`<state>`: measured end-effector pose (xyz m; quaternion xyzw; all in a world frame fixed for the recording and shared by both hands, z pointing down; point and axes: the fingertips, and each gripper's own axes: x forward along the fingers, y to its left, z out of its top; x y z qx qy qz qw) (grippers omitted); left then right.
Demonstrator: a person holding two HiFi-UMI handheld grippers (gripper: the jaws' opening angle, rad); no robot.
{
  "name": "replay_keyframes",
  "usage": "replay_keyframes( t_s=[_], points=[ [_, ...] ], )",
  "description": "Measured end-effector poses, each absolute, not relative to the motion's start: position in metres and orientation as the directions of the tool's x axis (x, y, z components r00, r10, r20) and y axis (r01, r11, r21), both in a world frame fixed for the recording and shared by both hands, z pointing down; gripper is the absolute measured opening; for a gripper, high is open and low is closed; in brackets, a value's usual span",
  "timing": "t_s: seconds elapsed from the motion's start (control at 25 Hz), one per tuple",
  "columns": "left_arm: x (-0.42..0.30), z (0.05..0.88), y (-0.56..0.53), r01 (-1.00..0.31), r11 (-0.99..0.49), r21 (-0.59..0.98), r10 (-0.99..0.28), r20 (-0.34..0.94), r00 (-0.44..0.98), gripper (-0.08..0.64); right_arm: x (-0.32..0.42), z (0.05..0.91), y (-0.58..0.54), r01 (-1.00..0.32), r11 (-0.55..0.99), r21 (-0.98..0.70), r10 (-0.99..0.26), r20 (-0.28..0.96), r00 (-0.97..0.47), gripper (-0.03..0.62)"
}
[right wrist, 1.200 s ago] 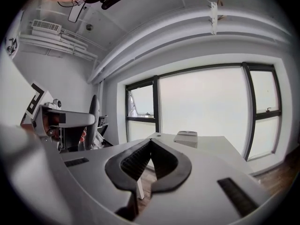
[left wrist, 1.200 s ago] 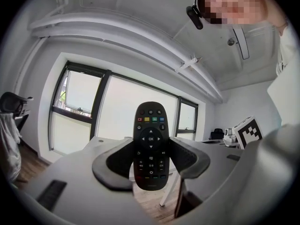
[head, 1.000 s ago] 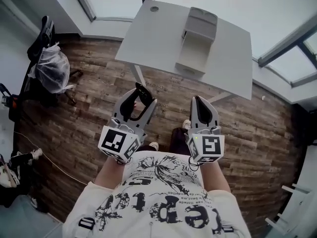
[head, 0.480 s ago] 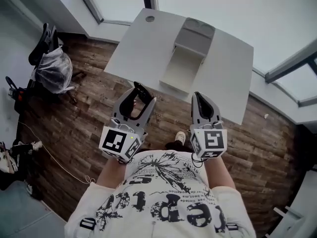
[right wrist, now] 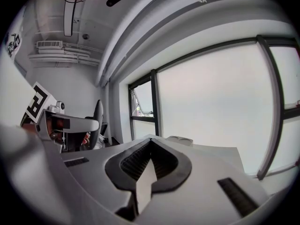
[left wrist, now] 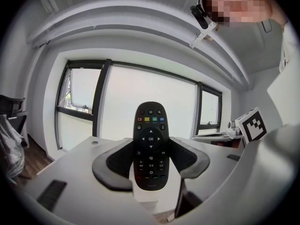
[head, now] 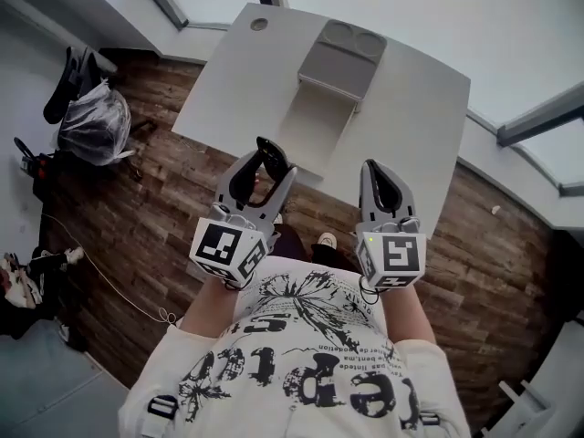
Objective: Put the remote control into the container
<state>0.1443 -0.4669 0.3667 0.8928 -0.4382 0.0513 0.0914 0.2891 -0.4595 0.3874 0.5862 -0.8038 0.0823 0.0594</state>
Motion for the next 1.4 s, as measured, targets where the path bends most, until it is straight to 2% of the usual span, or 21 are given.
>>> replay_keyframes(
  t_s=[0.32, 0.6, 0.8, 1.24, 1.4],
  points=[
    [0.167, 0.407, -0.537, -0.743, -0.654, 0.140, -0.698, 0.267, 0.665, 0.249, 0.305, 0.412, -0.501, -0.972, 0.225, -0.071, -0.936, 0.262, -0.236, 0.002],
    [0.172, 0.471, -0.592, -0.710, -0.684, 0.170, -0.600, 0.422, 0.679, 0.249, 0.305, 0.441, -0.548, -0.986, 0.151, -0.072, -0.927, 0.337, -0.166, 0.002],
    [0.184, 0.526, -0.606, -0.675, -0.697, 0.240, -0.479, 0.545, 0.688, 0.249, 0.311, 0.467, -0.568, -0.992, 0.101, -0.078, -0.909, 0.397, -0.124, 0.002],
    [0.212, 0.612, -0.633, -0.662, -0.702, 0.262, -0.328, 0.706, 0.627, 0.249, 0.326, 0.502, -0.602, -0.994, 0.053, -0.093, -0.890, 0.447, -0.090, 0.002],
    [0.218, 0.631, -0.633, -0.673, -0.667, 0.318, -0.253, 0.754, 0.607, 0.249, 0.325, 0.504, -0.607, -0.993, 0.052, -0.111, -0.887, 0.451, -0.096, 0.002]
  ],
)
